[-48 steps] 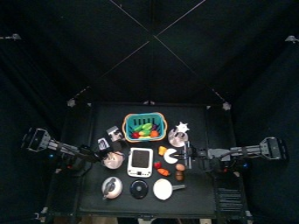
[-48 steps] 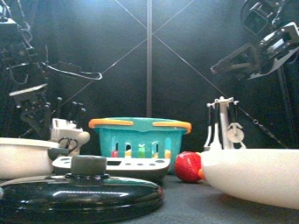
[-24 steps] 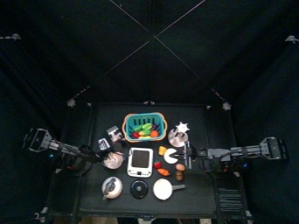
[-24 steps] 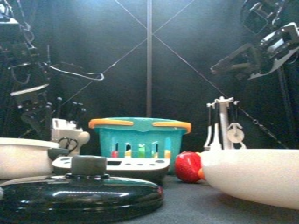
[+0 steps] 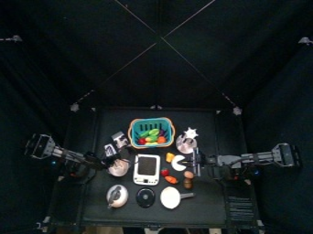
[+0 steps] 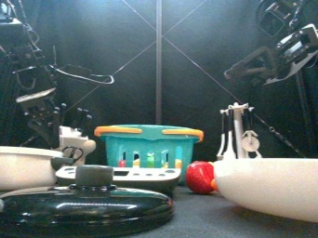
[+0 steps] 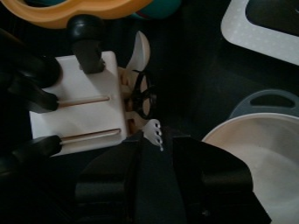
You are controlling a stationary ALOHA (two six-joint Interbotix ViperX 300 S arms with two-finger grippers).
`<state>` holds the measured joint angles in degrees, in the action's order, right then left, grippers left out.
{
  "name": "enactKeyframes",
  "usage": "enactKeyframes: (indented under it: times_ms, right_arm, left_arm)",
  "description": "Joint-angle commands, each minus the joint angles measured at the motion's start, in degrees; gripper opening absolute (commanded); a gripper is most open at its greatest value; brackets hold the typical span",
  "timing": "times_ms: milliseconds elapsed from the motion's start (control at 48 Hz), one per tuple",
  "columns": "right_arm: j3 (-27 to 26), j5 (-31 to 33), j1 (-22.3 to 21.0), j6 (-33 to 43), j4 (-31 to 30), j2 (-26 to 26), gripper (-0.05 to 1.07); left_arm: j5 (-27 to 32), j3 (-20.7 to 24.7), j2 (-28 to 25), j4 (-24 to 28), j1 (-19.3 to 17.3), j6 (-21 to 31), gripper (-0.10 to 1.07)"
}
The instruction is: Grab fork
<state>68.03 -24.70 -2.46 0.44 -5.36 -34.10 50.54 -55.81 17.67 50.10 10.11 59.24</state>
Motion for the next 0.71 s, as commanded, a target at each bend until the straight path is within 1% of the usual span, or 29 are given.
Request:
enactKeyframes:
  times_ms: [0, 354, 521, 625, 688]
  right_arm:
    - [-0.53, -0.35, 0.09, 0.00, 0.09, -0.09, 0.02]
    - [-0.53, -0.35, 0.18, 0.00, 0.09, 0.26, 0.02]
    - [-0.53, -0.26, 0.18, 0.00, 0.09, 0.18, 0.02]
    - [-0.53, -0.26, 0.18, 0.00, 0.09, 0.18, 0.02]
    - [-0.53, -0.26, 0.26, 0.00, 0.09, 0.26, 0.02]
  left_arm:
    - [-0.26, 1.67, -0.44, 0.70, -0.26, 0.18, 0.69]
    - [-0.26, 2.64, -3.25, 1.23, -0.79, 0.26, 0.67]
    - [0.00, 2.64, -3.52, 1.49, -1.05, 1.14, 0.66]
    - [0.09, 2.29, -3.43, 1.85, -1.05, 1.93, 0.63]
    - [0.09, 2.11, -3.52, 2.11, -1.05, 2.11, 0.58]
